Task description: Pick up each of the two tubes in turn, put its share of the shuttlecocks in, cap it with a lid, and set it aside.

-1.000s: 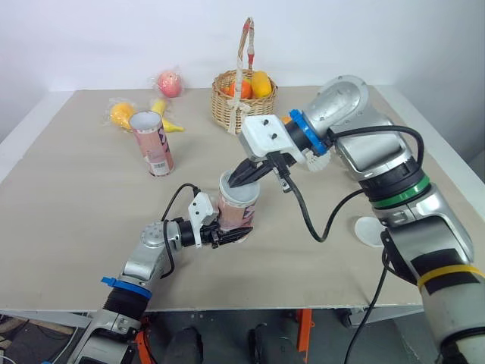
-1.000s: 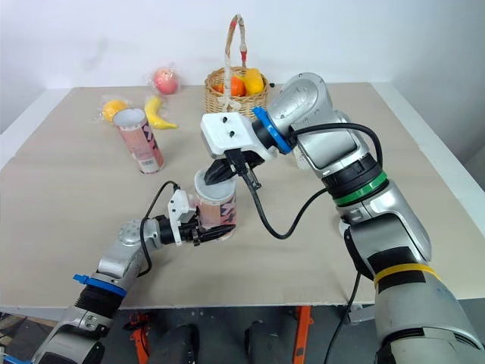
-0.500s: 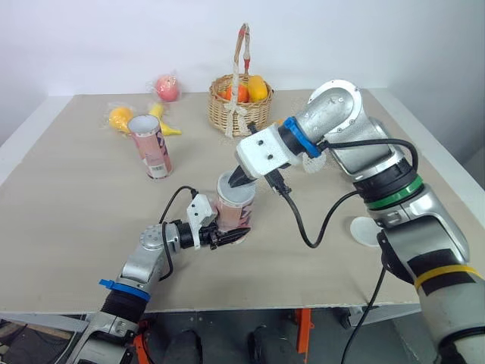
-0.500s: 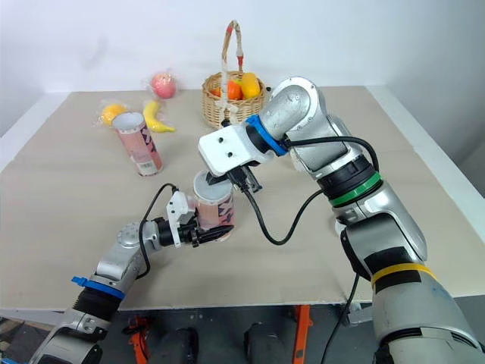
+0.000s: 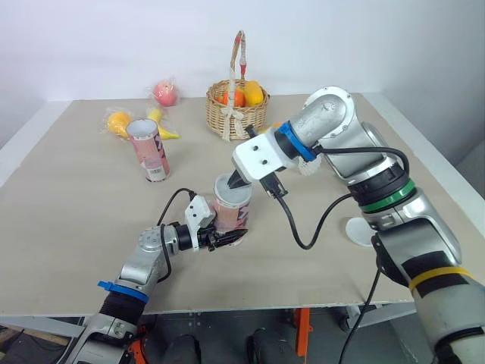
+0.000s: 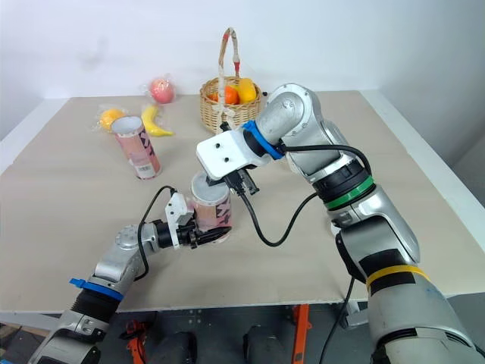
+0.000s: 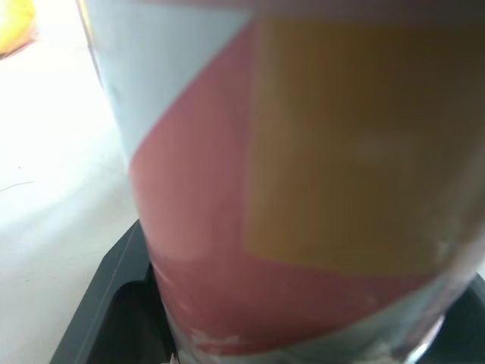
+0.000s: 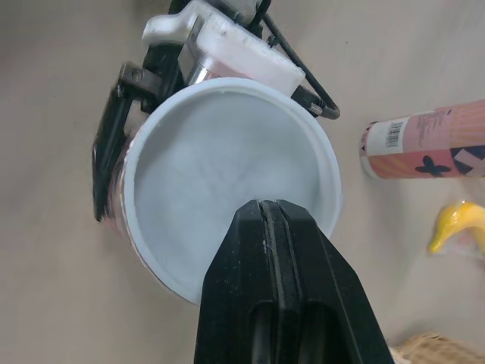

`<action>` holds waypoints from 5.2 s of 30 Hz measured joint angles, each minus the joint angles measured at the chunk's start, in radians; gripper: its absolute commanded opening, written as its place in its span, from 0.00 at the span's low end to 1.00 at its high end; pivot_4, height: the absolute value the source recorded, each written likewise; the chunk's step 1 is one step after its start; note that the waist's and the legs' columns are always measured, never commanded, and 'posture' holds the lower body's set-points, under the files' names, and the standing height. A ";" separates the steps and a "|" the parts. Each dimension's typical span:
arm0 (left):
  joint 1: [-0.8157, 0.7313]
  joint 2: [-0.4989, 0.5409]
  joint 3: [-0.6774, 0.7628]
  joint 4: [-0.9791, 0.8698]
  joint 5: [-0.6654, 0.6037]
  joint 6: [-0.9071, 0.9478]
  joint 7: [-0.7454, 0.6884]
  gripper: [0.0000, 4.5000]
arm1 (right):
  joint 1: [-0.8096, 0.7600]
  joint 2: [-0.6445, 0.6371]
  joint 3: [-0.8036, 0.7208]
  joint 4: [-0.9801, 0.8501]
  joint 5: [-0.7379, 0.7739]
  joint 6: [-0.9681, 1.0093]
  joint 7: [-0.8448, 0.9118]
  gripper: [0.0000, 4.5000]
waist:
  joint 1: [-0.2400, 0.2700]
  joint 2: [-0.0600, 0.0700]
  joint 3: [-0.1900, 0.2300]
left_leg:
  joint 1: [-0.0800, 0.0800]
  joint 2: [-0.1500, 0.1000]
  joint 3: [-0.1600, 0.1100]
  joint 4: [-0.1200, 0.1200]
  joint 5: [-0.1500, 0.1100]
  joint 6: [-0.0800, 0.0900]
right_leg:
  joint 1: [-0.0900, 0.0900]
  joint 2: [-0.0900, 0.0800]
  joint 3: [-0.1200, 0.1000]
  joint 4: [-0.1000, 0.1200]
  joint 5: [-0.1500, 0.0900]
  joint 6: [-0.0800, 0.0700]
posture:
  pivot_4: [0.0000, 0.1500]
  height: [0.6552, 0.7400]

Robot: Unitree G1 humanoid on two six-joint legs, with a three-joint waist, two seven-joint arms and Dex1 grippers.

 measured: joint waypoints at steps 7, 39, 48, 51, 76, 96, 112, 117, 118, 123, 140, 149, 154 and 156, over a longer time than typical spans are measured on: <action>0.004 0.000 0.002 -0.001 -0.003 -0.001 -0.009 0.65 | -0.004 0.043 -0.024 0.034 0.033 0.117 0.015 0.01 | -0.002 0.000 0.000 | 0.000 0.000 0.000 -0.001 -0.001 -0.001 | -0.001 0.000 0.000 0.000 -0.001 -0.001 | 1.00 1.00; 0.009 0.002 0.012 0.006 -0.008 0.000 -0.009 0.65 | 0.003 0.100 -0.033 0.047 -0.035 0.071 -0.001 0.01 | -0.015 -0.002 -0.002 | 0.002 0.000 0.000 -0.001 -0.002 -0.002 | -0.001 -0.001 0.000 0.000 -0.003 0.001 | 1.00 1.00; 0.005 -0.001 -0.012 -0.029 -0.008 -0.011 -0.015 0.65 | 0.043 -0.024 -0.174 0.002 0.275 0.325 0.013 0.01 | 0.004 -0.003 0.003 | -0.021 -0.005 -0.003 0.000 -0.003 -0.003 | -0.016 -0.004 0.000 -0.002 -0.001 0.010 | 1.00 1.00; 0.009 0.001 -0.017 -0.040 -0.008 -0.011 -0.015 0.65 | 0.097 -0.097 -0.268 -0.052 0.305 0.350 -0.033 0.01 | 0.010 -0.003 0.003 | -0.022 -0.005 -0.003 0.000 -0.005 -0.005 | -0.017 -0.004 0.001 -0.003 -0.003 0.010 | 1.00 1.00; -0.023 0.077 -0.006 -0.060 -0.052 0.096 -0.089 1.00 | 0.796 -0.302 -0.410 -0.593 0.415 0.651 -0.430 1.00 | 0.013 -0.007 0.018 | -0.029 -0.006 -0.006 0.002 -0.007 -0.004 | -0.019 -0.003 -0.001 -0.006 -0.006 0.015 | 1.00 1.00; 0.201 0.402 0.362 -0.464 -0.367 0.408 -0.076 1.00 | 0.652 -0.080 -0.211 -0.430 0.398 0.570 -0.446 1.00 | 0.016 -0.010 0.031 | -0.033 -0.005 -0.010 0.004 -0.009 -0.005 | -0.019 -0.007 -0.006 -0.006 -0.007 0.013 | 1.00 1.00; 0.269 0.436 0.488 -0.666 -0.579 0.493 -0.035 1.00 | 0.593 0.049 -0.175 -0.290 0.378 0.499 -0.448 0.84 | 0.014 -0.010 0.031 | -0.032 -0.004 -0.011 0.009 -0.009 -0.007 | -0.018 -0.004 -0.007 -0.003 -0.006 0.012 | 1.00 1.00; 0.213 0.419 0.443 -0.662 -0.540 0.447 -0.033 1.00 | 0.594 0.049 -0.185 -0.286 0.381 0.500 -0.450 0.60 | 0.016 -0.010 0.031 | -0.032 -0.005 -0.011 0.009 -0.009 -0.007 | -0.018 -0.004 -0.007 -0.003 -0.005 0.010 | 1.00 1.00; 0.187 0.400 0.414 -0.655 -0.518 0.433 -0.029 1.00 | 0.593 0.047 -0.191 -0.286 0.382 0.505 -0.450 0.60 | 0.019 -0.010 0.031 | -0.032 -0.005 -0.012 0.009 -0.009 -0.007 | -0.017 -0.004 -0.008 -0.002 -0.004 0.008 | 1.00 1.00; -0.030 0.263 0.225 -0.513 -0.366 0.349 0.013 1.00 | 0.600 -0.010 -0.243 -0.293 0.401 0.530 -0.451 0.60 | 0.033 -0.010 0.031 | -0.034 -0.006 -0.012 0.015 -0.009 -0.007 | -0.017 -0.004 -0.008 -0.002 -0.002 0.011 | 1.00 1.00; -0.421 -0.041 0.020 -0.076 -0.222 0.268 -0.044 1.00 | 0.514 -0.384 -0.915 0.187 0.410 0.526 -0.945 0.60 | 0.038 -0.008 0.030 | -0.036 -0.008 -0.009 0.018 -0.010 -0.004 | -0.018 -0.005 -0.004 -0.002 0.000 0.011 | 1.00 1.00; -0.484 -0.166 0.046 0.054 -0.184 0.197 0.007 1.00 | 0.430 -0.449 -0.929 0.688 0.300 0.350 -1.166 0.60 | 0.024 -0.005 0.030 | -0.033 -0.009 -0.001 0.018 -0.010 -0.004 | -0.018 -0.005 0.006 -0.002 0.000 0.014 | 1.00 1.00; -0.499 -0.199 0.056 0.054 -0.182 0.174 0.002 1.00 | 0.393 -0.442 -0.929 0.820 0.304 0.300 -1.180 0.60 | 0.016 -0.003 0.030 | -0.031 -0.010 0.001 0.018 -0.010 -0.004 | -0.017 -0.005 0.008 -0.002 0.000 0.016 | 1.00 1.00; -0.499 -0.199 0.049 0.054 -0.174 0.174 -0.001 1.00 | 0.393 -0.433 -0.931 0.867 0.311 0.287 -1.186 0.60 | 0.015 -0.003 0.030 | -0.031 -0.010 0.001 0.018 -0.010 -0.004 | -0.017 -0.005 0.008 -0.002 0.001 0.016 | 1.00 1.00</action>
